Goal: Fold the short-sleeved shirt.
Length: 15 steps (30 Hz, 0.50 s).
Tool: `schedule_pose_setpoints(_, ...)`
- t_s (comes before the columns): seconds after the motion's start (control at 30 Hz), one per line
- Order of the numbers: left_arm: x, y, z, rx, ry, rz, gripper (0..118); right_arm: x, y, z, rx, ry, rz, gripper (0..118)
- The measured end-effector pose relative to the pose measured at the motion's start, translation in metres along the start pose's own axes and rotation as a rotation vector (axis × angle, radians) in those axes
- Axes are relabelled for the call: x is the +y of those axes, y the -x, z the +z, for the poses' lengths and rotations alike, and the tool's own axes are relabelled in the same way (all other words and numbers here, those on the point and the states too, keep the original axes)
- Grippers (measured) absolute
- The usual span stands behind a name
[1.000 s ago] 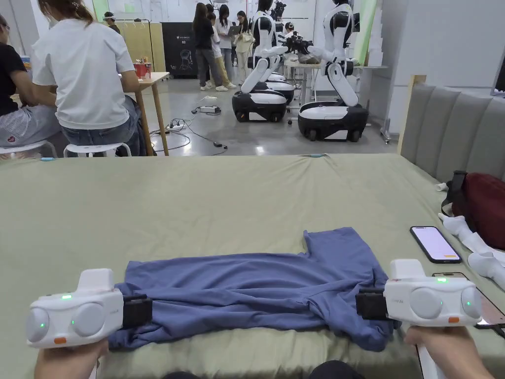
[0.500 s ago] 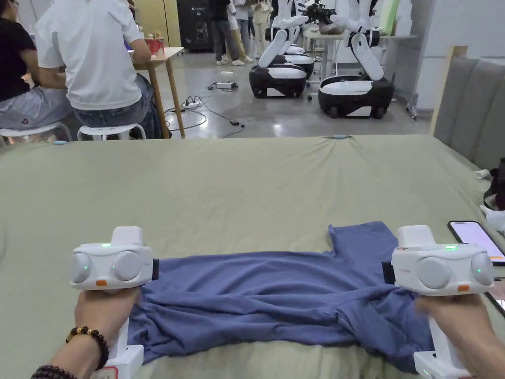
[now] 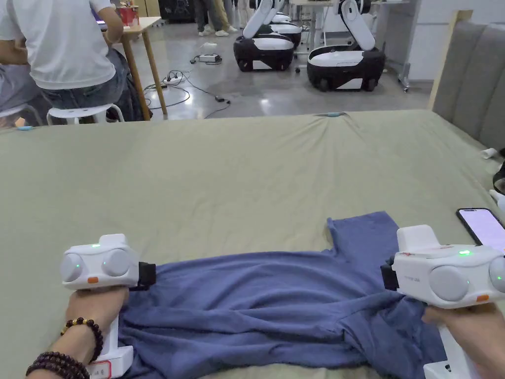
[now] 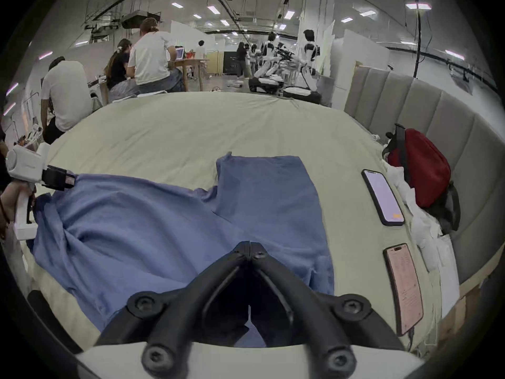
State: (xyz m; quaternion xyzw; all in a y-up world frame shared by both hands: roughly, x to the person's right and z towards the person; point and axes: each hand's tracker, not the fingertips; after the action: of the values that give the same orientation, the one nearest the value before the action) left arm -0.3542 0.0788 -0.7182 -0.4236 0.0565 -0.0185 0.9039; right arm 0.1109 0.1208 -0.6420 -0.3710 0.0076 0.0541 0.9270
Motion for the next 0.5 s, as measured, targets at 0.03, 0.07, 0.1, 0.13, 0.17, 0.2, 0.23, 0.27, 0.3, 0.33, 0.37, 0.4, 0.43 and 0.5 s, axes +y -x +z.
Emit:
schedule_pose_setpoints(0.03,0.000,-0.002,0.004,-0.004,-0.017,-0.011,33,0.002,-0.002,-0.001,-0.002,0.003,0.003,0)
schedule_pose_setpoints(0.07,-0.001,-0.005,0.009,-0.006,-0.041,-0.024,23,0.006,-0.004,-0.002,-0.009,0.002,0.004,0)
schedule_pose_setpoints(0.1,0.000,-0.007,0.012,-0.013,-0.047,-0.027,10,0.010,-0.005,0.001,-0.018,0.005,0.006,0)
schedule_pose_setpoints(0.13,0.001,-0.010,0.015,-0.003,-0.043,-0.024,2,0.017,-0.008,-0.001,-0.020,0.006,0.009,0)
schedule_pose_setpoints(0.17,0.003,-0.013,0.013,0.016,-0.043,-0.035,2,0.024,-0.012,-0.005,-0.020,0.005,0.008,0)
schedule_pose_setpoints(0.2,0.004,-0.015,0.014,0.019,-0.046,-0.055,2,0.034,-0.019,-0.012,-0.021,0.010,0.003,0)
schedule_pose_setpoints(0.23,0.003,-0.015,0.014,0.028,-0.048,-0.057,2,0.041,-0.021,-0.015,-0.032,0.018,0.004,0)
schedule_pose_setpoints(0.27,0.003,-0.015,0.016,0.030,-0.048,-0.053,2,0.050,-0.026,-0.023,-0.051,0.034,0.007,0)
schedule_pose_setpoints(0.3,0.005,-0.022,0.026,0.032,-0.050,-0.049,2,0.057,-0.031,-0.031,-0.067,0.052,0.005,0)
schedule_pose_setpoints(0.33,0.006,-0.024,0.031,0.028,-0.053,-0.040,2,0.064,-0.037,-0.041,-0.064,0.077,0.001,5)
schedule_pose_setpoints(0.37,0.006,-0.024,0.033,0.024,-0.053,-0.037,2,0.069,-0.043,-0.050,-0.056,0.083,-0.006,21)
schedule_pose_setpoints(0.4,0.006,-0.023,0.033,0.021,-0.054,-0.039,2,0.074,-0.049,-0.060,-0.053,0.092,-0.020,49)
schedule_pose_setpoints(0.43,0.006,-0.026,0.034,0.022,-0.052,-0.042,2,0.077,-0.052,-0.069,-0.051,0.122,-0.032,80)
schedule_pose_setpoints(0.5,0.007,-0.026,0.034,0.021,-0.047,-0.039,2,0.080,-0.060,-0.094,-0.072,0.171,-0.050,83)
